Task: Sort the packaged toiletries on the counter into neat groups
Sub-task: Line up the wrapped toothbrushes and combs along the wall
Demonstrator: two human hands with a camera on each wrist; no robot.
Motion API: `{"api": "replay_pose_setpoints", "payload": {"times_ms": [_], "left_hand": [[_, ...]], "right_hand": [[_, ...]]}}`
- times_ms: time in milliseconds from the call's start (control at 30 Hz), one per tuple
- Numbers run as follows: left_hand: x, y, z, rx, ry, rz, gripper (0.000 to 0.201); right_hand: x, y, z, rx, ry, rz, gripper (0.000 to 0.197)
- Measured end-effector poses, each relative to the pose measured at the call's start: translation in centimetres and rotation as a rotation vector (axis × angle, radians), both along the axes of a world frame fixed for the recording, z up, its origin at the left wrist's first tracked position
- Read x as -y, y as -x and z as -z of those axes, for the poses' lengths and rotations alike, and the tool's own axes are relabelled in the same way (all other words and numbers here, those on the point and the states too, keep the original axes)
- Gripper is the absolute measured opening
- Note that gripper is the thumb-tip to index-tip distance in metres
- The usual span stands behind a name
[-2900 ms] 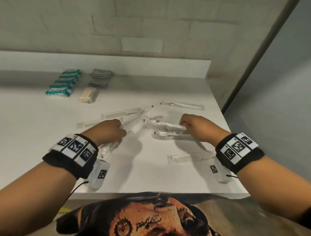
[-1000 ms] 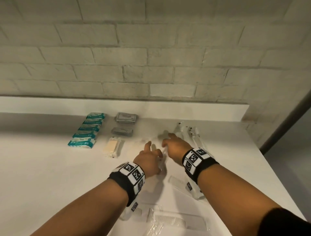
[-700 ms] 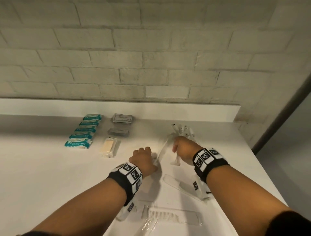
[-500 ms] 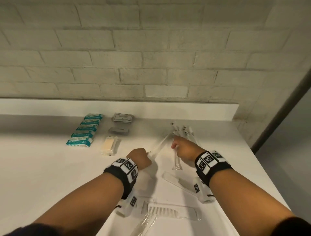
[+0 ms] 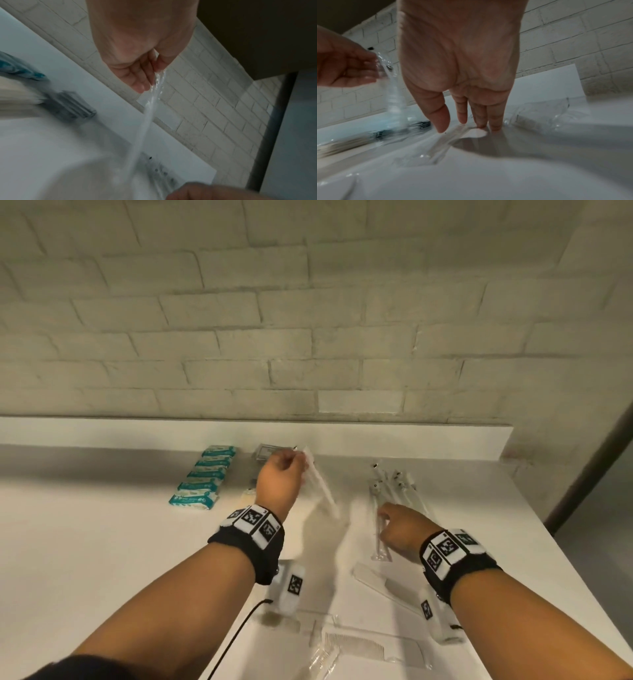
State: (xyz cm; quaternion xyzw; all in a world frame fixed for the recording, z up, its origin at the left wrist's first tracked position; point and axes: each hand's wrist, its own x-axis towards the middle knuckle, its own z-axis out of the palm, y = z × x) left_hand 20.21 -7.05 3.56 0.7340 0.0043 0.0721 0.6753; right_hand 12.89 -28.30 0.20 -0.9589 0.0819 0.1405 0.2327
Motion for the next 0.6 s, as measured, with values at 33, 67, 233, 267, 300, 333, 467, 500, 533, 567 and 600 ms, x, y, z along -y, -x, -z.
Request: {"api": "replay_pose_setpoints", "payload": {"times_ms": [33,67,233,267,300,333,467,500,533,567,600], "left_hand": [[0.1,-0.4,-0.4,0.021,0.023,-0.013,0.01],[0.3,-0.8,-0.8,0.027,0.021,-0.011,0.01],[0.5,-2.7,0.1,-0.122,-0.379,0.09,0.033],[0.3,-2.4,0.5,-0.142,-0.589,0.138,0.042],[0.1,-1.9,1.2,-0.123,-0.79,0.195,0.046],[0.1,-1.2,1.7,-0.097,-0.946,0.263,0.048],[0.2,1.4,4.2,-0.138,-1.217,0.558,0.062],[0.4,1.8,4.7,-0.145,-1.238,0.581,0.066],[0.6,2.1,5.1,-0.143,-1.259,0.587,0.068],[0.6,2.2,5.4,-0.127,-1.275,0.58,0.069],[0.7,2.3,5.6,-0.115,-1.282,0.568,0.068]], "right_hand": [[0.0,0.0,0.0,-0.002,0.009,-0.004,0.042],[0.0,0.0,0.0,-0.003,0.012,-0.012,0.042],[0.0,-0.1,-0.2,0.006,0.014,-0.027,0.04],[0.1,-0.2,-0.1,0.009,0.012,-0.019,0.039],[0.1,-0.4,0.0,0.013,0.014,-0.004,0.036],[0.1,-0.6,0.1,0.02,0.02,0.015,0.032],[-1.2,-1.9,0.4,0.032,0.132,0.075,0.032],[-1.7,-2.3,0.4,0.016,0.156,0.094,0.036],[-2.2,-2.5,0.5,-0.021,0.165,0.12,0.041],[-2.7,-2.9,0.7,-0.059,0.159,0.146,0.043],[-3.0,-3.0,0.8,-0.103,0.143,0.173,0.045]]}}
